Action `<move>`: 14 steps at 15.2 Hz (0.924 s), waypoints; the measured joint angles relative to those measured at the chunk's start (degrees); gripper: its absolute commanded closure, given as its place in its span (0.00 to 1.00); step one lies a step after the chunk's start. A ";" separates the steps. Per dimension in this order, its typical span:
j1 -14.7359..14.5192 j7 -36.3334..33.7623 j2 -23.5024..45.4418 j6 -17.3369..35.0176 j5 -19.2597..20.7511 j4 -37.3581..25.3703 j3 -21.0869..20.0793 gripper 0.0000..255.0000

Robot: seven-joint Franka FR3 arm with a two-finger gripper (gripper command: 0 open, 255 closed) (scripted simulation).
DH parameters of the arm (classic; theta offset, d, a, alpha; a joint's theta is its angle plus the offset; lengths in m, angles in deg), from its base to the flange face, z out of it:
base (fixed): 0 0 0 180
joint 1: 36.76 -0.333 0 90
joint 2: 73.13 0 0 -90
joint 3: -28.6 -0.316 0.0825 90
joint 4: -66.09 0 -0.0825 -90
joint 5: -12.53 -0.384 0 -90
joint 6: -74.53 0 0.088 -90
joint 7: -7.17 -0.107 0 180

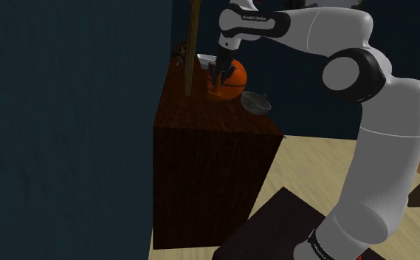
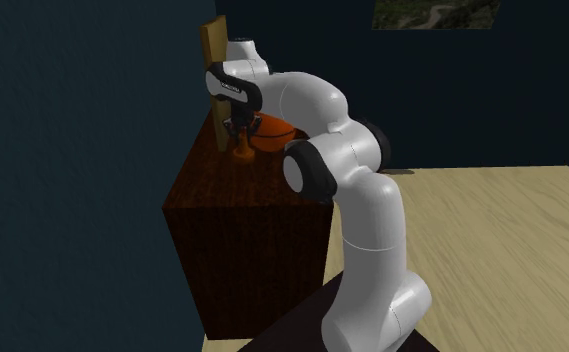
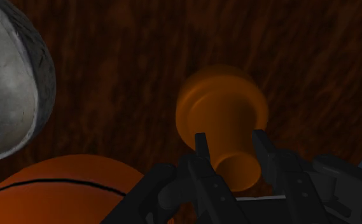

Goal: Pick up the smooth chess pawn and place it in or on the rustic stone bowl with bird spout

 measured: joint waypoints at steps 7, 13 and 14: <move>0.10 -0.06 1.81 -6.38 -0.04 -8.20 0.01 1.00; 0.25 -0.17 5.37 -12.98 -0.16 -18.36 0.00 1.00; 0.25 -0.23 6.23 -14.22 -0.17 -20.45 -0.02 1.00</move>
